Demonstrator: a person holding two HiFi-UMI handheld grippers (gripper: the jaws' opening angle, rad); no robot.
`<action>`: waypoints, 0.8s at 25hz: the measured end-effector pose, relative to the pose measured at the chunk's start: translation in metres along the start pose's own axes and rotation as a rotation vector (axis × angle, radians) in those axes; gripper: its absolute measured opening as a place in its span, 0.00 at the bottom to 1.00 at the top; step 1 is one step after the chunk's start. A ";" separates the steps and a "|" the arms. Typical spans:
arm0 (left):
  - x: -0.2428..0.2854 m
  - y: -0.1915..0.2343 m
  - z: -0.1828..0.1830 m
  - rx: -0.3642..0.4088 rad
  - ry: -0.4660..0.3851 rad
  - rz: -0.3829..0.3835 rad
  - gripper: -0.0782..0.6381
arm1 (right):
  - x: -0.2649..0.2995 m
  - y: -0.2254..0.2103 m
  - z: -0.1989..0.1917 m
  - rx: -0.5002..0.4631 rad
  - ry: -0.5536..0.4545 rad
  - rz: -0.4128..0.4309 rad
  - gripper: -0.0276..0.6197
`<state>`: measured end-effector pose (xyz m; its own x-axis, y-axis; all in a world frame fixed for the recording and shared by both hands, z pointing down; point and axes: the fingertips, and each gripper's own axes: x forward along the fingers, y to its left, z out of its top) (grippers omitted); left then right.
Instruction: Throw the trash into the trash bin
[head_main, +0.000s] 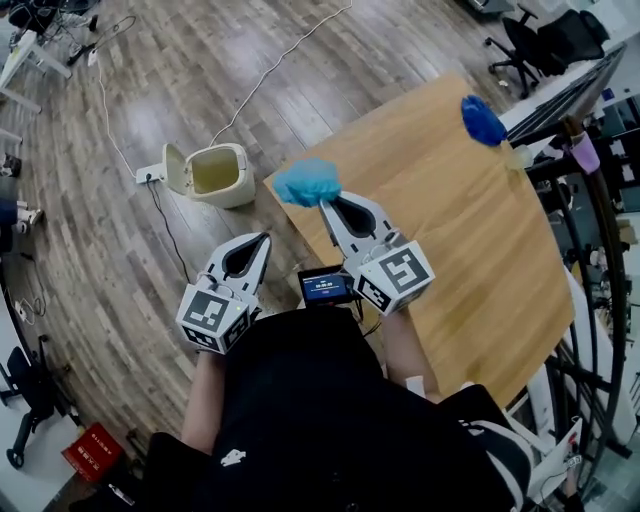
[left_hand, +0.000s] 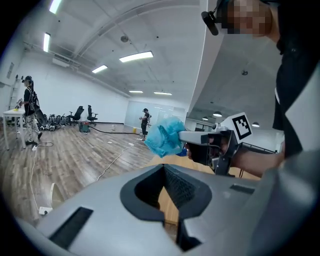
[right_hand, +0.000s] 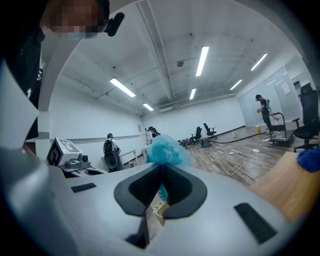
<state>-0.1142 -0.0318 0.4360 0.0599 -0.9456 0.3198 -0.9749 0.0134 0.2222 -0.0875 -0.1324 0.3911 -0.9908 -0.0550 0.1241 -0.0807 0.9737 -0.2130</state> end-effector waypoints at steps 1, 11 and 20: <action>-0.001 0.009 -0.002 -0.003 -0.007 0.000 0.12 | 0.010 0.001 -0.003 -0.001 0.006 0.000 0.05; -0.035 0.151 0.037 0.000 -0.102 -0.091 0.12 | 0.151 0.053 0.004 -0.030 0.059 -0.060 0.05; -0.103 0.275 0.047 0.043 -0.111 -0.027 0.12 | 0.283 0.109 0.015 -0.093 0.092 -0.005 0.05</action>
<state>-0.3987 0.0539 0.4211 0.0641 -0.9757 0.2095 -0.9818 -0.0240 0.1885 -0.3779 -0.0455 0.3886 -0.9758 -0.0433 0.2143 -0.0706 0.9900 -0.1218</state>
